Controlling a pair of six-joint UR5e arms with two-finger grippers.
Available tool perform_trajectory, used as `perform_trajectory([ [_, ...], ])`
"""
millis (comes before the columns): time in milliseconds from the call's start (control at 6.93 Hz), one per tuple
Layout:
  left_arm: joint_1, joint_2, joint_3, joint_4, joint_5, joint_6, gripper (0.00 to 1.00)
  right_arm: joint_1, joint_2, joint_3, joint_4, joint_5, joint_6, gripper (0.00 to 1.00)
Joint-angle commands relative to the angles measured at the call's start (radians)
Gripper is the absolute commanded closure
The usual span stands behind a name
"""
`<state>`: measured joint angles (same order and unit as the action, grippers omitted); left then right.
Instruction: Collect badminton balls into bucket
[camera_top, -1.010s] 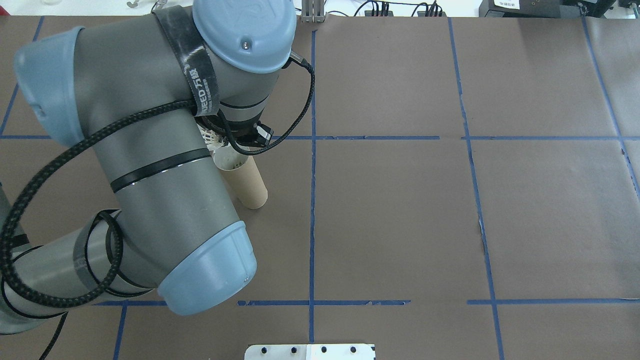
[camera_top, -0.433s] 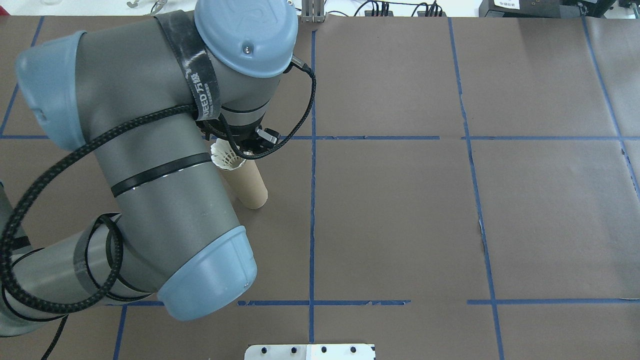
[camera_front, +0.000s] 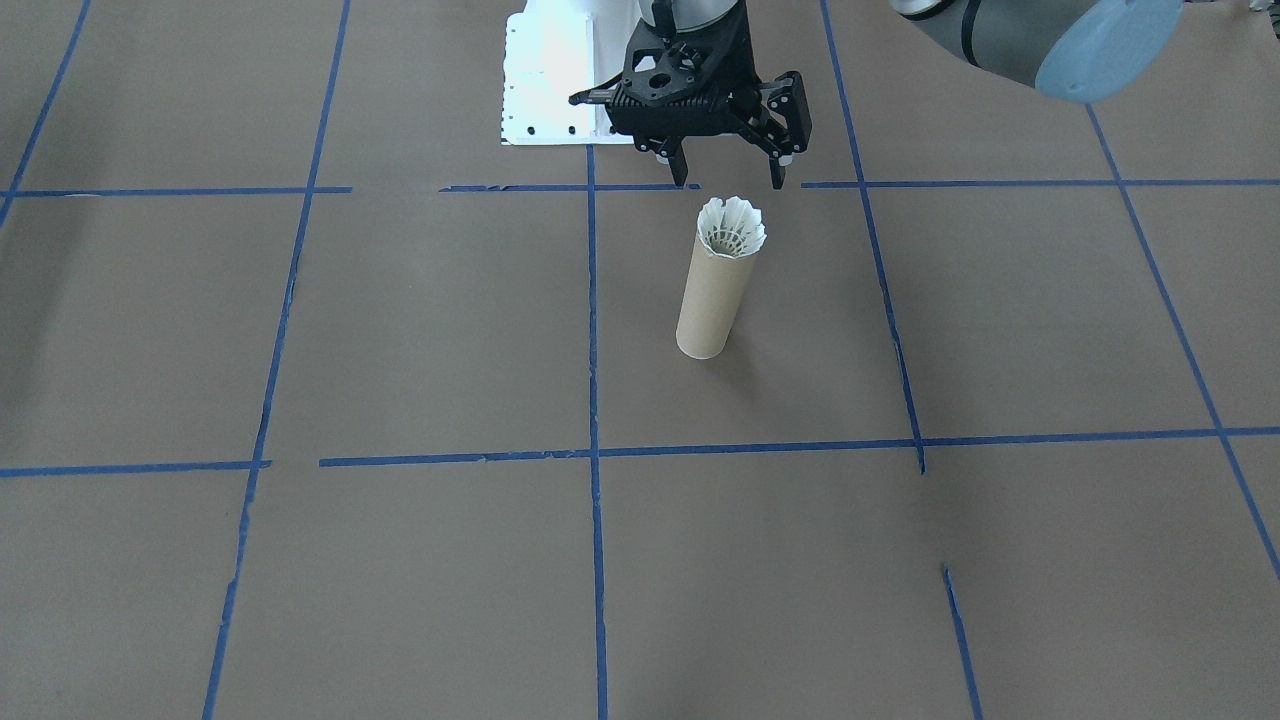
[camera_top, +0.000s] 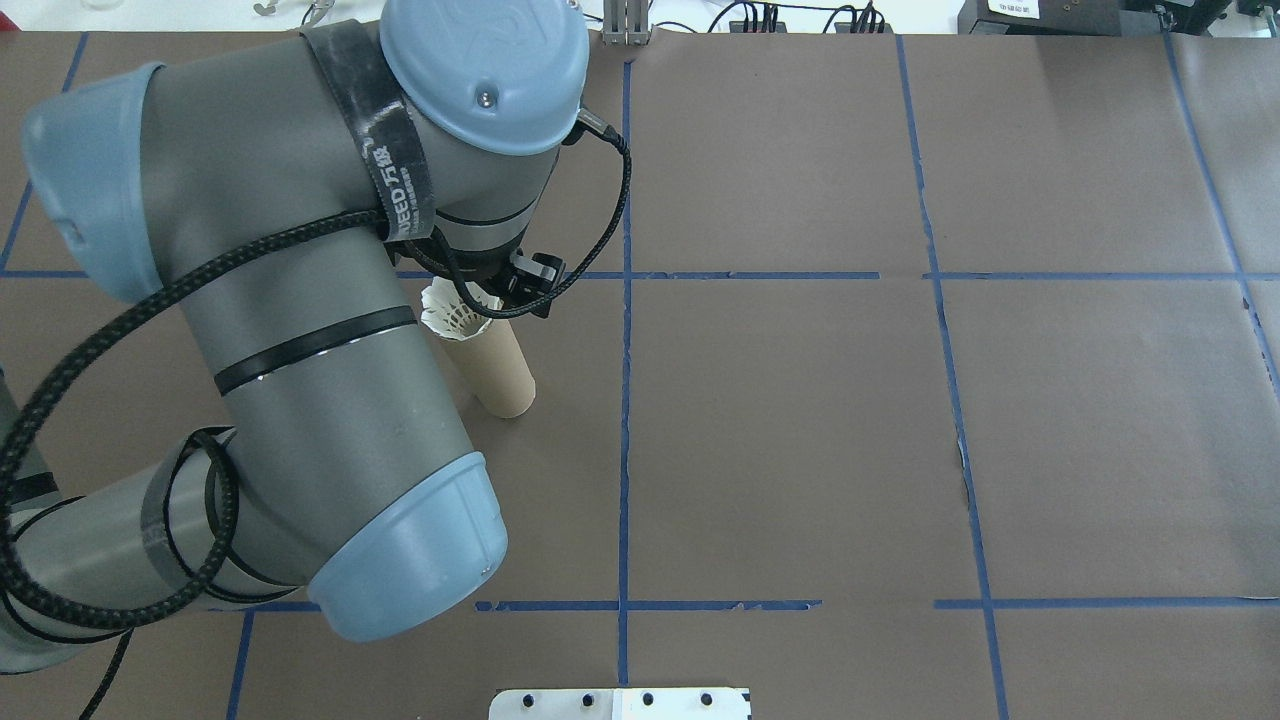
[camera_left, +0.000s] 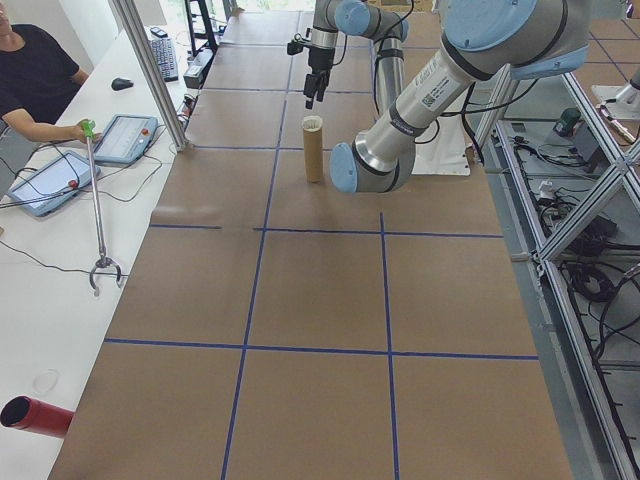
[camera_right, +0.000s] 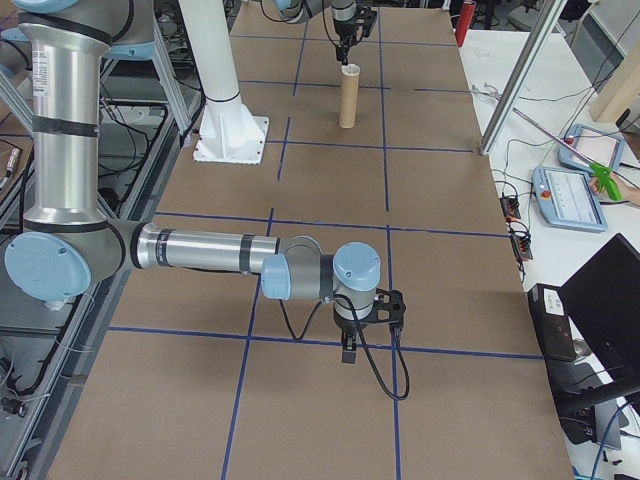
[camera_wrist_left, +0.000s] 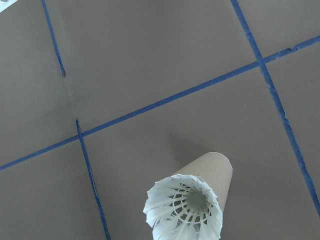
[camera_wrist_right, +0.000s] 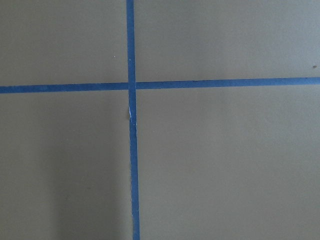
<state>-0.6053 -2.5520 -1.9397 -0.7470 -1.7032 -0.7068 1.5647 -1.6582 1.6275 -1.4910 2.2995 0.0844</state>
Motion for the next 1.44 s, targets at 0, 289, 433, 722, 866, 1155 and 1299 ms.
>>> perform_trajectory([
  [0, -0.054, 0.071, 0.001, -0.13, -0.006, 0.131, 0.0, 0.0, 0.0, 0.0, 0.0, 0.0, 0.0, 0.0],
  [289, -0.225, 0.233, 0.001, -0.343, -0.154, 0.337, 0.0, 0.0, 0.0, 0.0, 0.0, 0.0, 0.0, 0.0],
  [433, -0.322, 0.301, 0.008, -0.415, -0.239, 0.427, 0.0, 0.0, 0.0, 0.0, 0.0, 0.0, 0.0, 0.0],
  [722, -0.497, 0.454, 0.022, -0.542, -0.42, 0.568, 0.0, 0.0, 0.0, 0.0, 0.0, -0.002, 0.0, 0.0],
  [866, -0.574, 0.519, 0.022, -0.563, -0.477, 0.588, 0.0, 0.0, 0.0, 0.0, 0.0, 0.0, 0.0, 0.0],
  [1155, -0.617, 0.536, 0.094, -0.566, -0.506, 0.657, 0.0, 0.0, 0.0, 0.0, 0.0, 0.0, 0.0, 0.0],
  [1299, -0.684, 0.536, 0.173, -0.568, -0.51, 0.722, 0.0, 0.0, 0.0, 0.0, 0.0, 0.0, 0.0, 0.0],
])
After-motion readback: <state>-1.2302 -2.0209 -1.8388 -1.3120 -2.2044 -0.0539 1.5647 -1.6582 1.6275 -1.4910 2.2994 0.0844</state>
